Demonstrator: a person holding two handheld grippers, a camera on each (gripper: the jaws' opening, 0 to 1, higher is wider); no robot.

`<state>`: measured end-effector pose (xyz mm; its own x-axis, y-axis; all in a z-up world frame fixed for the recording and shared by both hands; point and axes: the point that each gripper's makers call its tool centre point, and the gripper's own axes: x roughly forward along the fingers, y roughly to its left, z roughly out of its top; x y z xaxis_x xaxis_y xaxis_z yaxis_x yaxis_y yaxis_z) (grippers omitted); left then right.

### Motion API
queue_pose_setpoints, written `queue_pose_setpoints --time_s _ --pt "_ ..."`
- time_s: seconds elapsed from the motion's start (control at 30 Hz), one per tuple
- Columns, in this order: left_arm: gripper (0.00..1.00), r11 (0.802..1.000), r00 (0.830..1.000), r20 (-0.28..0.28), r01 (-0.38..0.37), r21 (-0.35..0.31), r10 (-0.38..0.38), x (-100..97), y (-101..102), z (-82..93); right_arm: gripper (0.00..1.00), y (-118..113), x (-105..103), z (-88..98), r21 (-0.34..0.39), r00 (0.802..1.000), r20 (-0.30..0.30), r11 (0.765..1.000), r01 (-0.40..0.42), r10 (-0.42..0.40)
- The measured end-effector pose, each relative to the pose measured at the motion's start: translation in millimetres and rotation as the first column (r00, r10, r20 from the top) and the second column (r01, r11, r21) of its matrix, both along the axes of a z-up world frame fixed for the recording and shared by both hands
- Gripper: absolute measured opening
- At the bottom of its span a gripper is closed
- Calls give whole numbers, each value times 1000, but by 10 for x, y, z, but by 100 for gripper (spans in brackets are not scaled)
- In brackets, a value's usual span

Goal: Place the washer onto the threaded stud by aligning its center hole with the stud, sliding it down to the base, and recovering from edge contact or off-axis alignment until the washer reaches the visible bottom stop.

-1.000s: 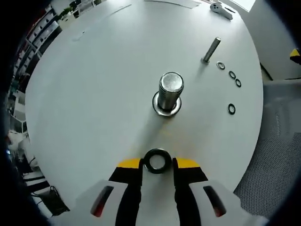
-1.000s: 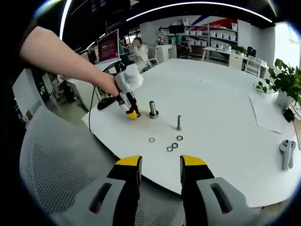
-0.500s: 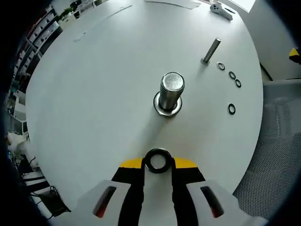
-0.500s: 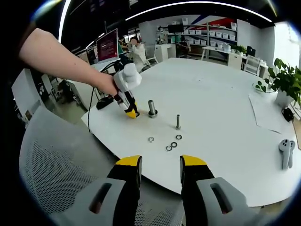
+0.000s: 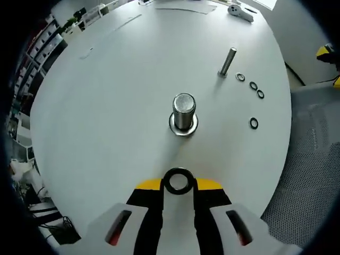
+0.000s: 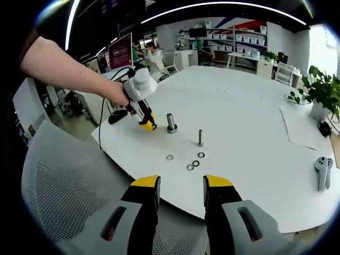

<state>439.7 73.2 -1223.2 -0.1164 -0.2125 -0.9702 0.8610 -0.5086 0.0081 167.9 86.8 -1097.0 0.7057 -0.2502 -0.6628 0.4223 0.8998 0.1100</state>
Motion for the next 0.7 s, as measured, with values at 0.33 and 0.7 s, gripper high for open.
queue_pose_setpoints --time_s 0.33,0.7 --pt "19 998 999 -28 20 -63 -22 -129 -153 422 35 16 1 20 0 1000 0 1000 -1 1" --pt "19 993 997 -30 70 -91 -73 -285 -337 688 35 3 5 29 -4 1000 9 1000 7 -6"
